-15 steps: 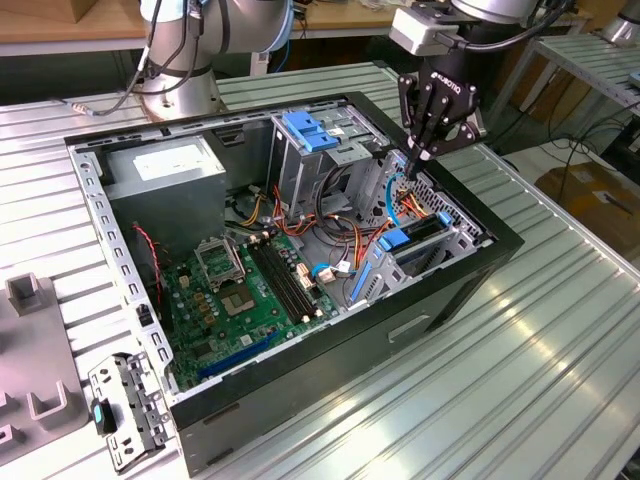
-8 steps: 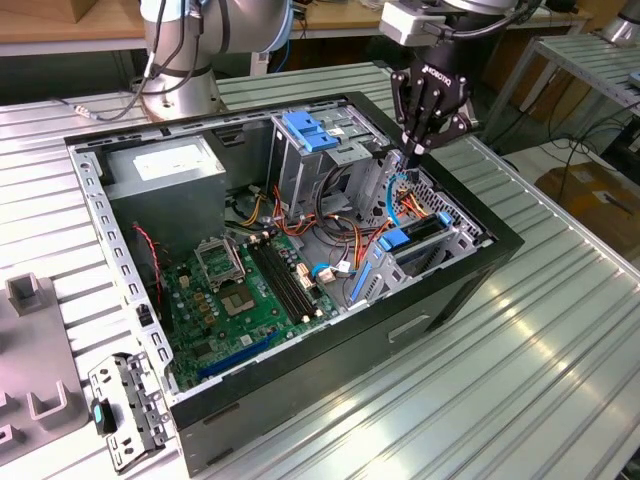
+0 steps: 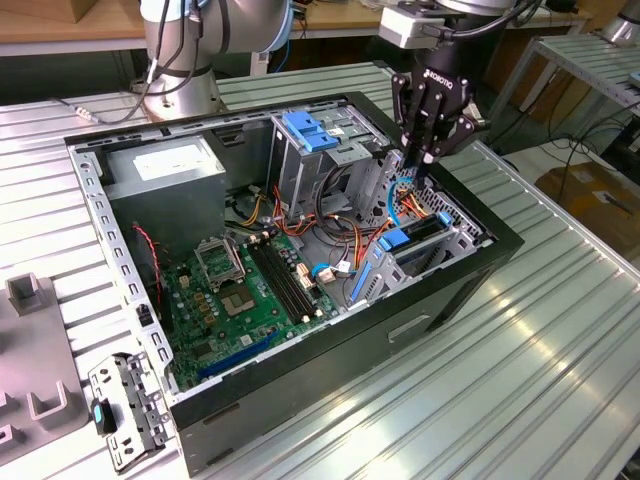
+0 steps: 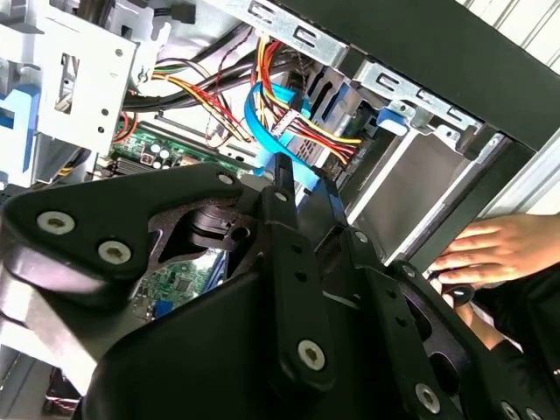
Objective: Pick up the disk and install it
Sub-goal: 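Insert the second disk wire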
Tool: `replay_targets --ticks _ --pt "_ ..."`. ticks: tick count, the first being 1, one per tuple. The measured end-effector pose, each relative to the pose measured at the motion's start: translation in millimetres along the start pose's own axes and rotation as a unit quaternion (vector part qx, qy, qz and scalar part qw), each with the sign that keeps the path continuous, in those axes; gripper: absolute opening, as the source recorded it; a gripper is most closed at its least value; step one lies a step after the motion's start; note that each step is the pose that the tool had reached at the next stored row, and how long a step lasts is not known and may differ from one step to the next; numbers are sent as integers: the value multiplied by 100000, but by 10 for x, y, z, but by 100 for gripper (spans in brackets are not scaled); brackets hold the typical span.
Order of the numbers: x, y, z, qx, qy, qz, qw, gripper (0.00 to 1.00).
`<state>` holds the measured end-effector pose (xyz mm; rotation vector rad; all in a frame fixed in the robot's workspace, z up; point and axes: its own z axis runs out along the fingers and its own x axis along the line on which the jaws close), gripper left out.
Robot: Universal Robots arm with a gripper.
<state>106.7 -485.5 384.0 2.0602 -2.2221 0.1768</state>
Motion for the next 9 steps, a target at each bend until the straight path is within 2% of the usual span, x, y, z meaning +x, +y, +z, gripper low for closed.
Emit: replay_targets --ticks 3,4,9 --pt "2 -3 -12 15 775 -9 99997 30" --pt "3 -3 -22 -33 908 -23 99996 30" --pt "4 -4 -25 -62 1062 -28 99994 30"
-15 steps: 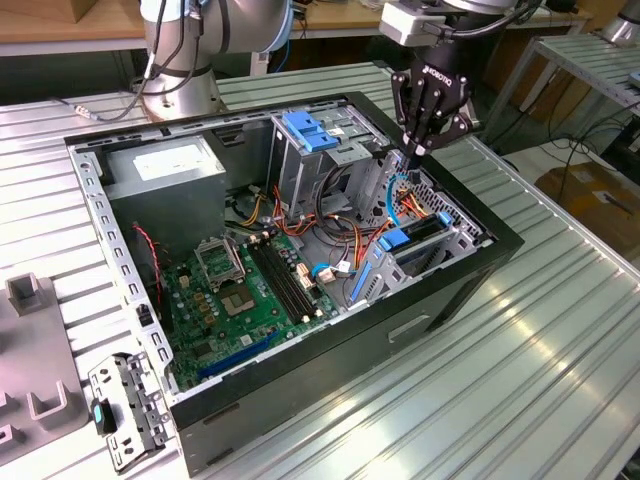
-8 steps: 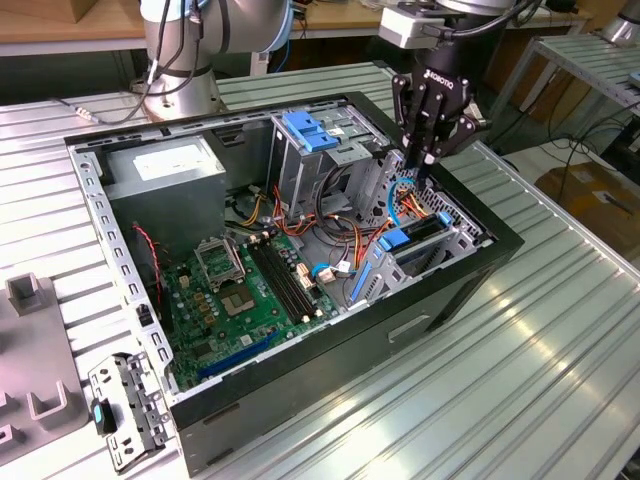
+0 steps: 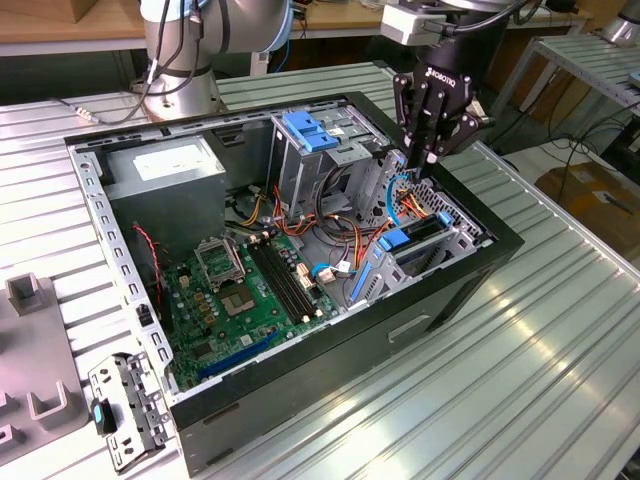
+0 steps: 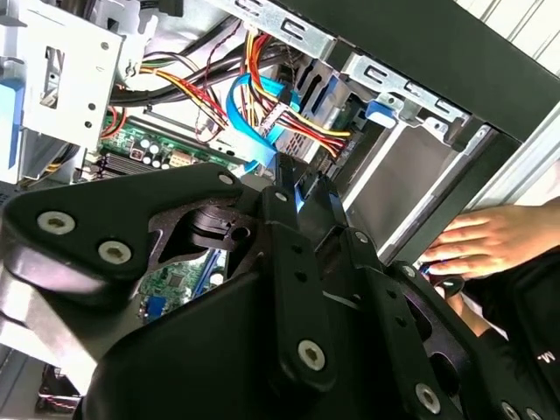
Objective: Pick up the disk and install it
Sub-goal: 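Insert the second disk wire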
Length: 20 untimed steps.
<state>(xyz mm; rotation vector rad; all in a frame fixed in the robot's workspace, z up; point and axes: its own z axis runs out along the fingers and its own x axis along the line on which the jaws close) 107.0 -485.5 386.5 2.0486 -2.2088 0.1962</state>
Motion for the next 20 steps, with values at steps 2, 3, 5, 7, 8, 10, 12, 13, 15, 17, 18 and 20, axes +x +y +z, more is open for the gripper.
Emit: replay_targets --ticks 2,3,5,7,8,10,12,13,15,17,18,20 --pt "0 0 0 1 26 0 100000 30" --pt "-1 -1 2 23 309 -2 100000 30" --pt "-17 -5 7 41 516 -1 99999 30" --pt "-38 -4 15 37 510 3 99999 30" --pt "-66 -3 17 38 509 -2 99999 30" --pt "-109 1 19 38 509 -2 99999 30" --pt "-123 2 43 46 607 -1 99998 30" --pt "-126 2 54 52 715 -1 99997 30" --pt "-132 2 87 67 893 -1 99996 30" --pt "-138 3 123 88 1172 5 99993 30" --pt "-142 2 143 107 1447 10 99989 29" --pt "-147 2 169 138 1852 4 99983 16"
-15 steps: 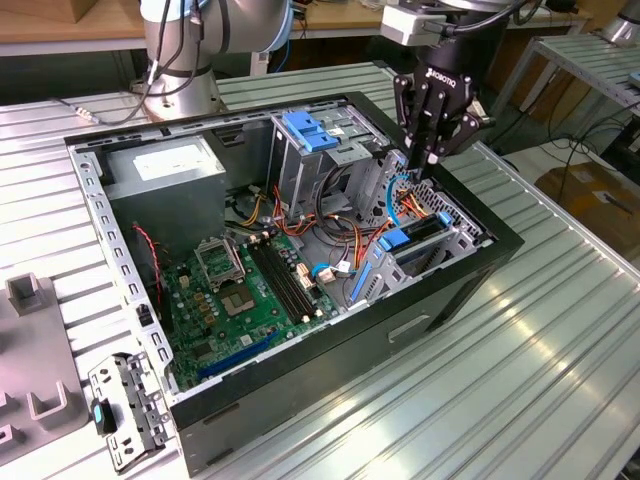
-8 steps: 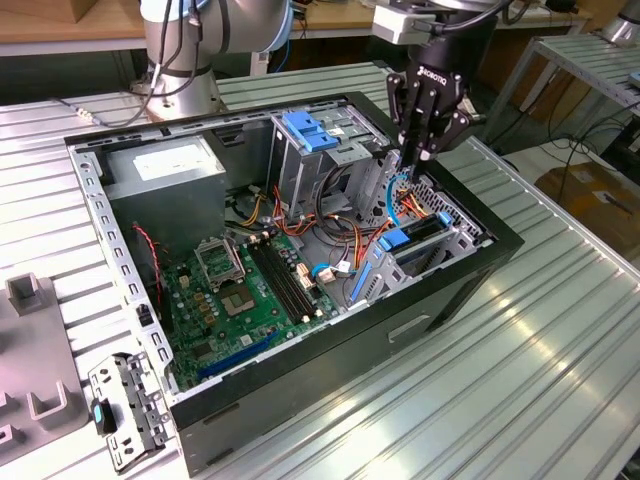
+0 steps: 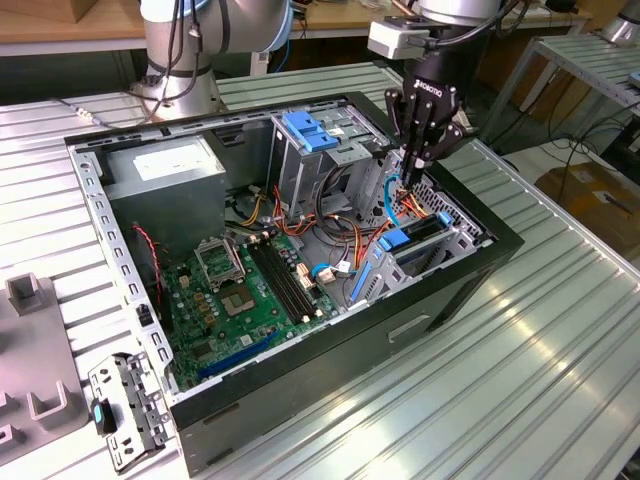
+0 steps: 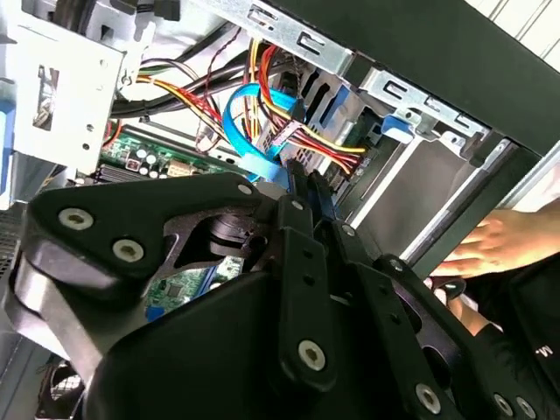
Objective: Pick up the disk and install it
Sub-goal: 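Insert the second disk wire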
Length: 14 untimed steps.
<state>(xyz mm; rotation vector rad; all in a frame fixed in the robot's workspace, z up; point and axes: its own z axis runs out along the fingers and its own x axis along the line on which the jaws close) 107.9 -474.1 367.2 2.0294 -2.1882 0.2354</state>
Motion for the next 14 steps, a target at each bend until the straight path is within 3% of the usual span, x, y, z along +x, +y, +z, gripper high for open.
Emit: replay_targets --ticks 1,2,4,5,14 --pt "-3 0 14 16 221 3 100000 16" --pt "12 4 52 230 261 45 99999 16" --pt "90 16 87 682 -996 51 99993 16" --pt "128 95 116 1696 -1515 49 99974 16" --pt "128 96 115 1711 -1511 52 99974 16"
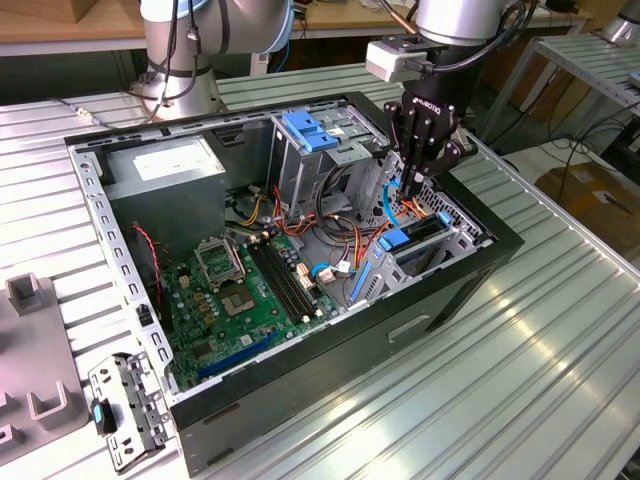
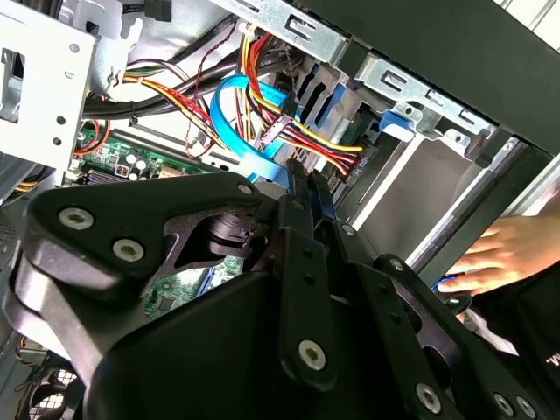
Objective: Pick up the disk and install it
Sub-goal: 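Insert the second disk wire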
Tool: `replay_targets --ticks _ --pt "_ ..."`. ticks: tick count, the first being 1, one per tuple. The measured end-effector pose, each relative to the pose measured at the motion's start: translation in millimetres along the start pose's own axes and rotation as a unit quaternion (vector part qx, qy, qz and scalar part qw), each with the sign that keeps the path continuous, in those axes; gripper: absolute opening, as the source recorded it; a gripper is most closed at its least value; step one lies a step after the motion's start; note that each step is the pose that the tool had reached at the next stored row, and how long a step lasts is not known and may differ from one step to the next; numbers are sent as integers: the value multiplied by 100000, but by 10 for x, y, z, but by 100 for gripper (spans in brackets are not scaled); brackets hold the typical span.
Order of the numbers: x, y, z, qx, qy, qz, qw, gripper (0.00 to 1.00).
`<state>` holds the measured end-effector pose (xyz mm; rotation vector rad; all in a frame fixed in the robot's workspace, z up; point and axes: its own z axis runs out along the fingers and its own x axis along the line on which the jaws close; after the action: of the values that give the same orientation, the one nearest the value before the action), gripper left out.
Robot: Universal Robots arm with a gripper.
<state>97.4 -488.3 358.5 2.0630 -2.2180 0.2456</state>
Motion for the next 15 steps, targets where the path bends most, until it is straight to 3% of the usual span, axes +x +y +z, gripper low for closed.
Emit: replay_targets --ticks 7,8,9,13,14,15 --pt "0 15 0 34 -3 19 100000 16" --pt "5 44 0 257 -21 -1 100000 16" --pt "7 78 3 707 -56 57 99997 16" --pt "23 120 16 1970 -167 204 99980 16" --pt "55 132 29 2608 -255 269 99965 16" --pt "75 144 37 2907 -314 313 99957 16"
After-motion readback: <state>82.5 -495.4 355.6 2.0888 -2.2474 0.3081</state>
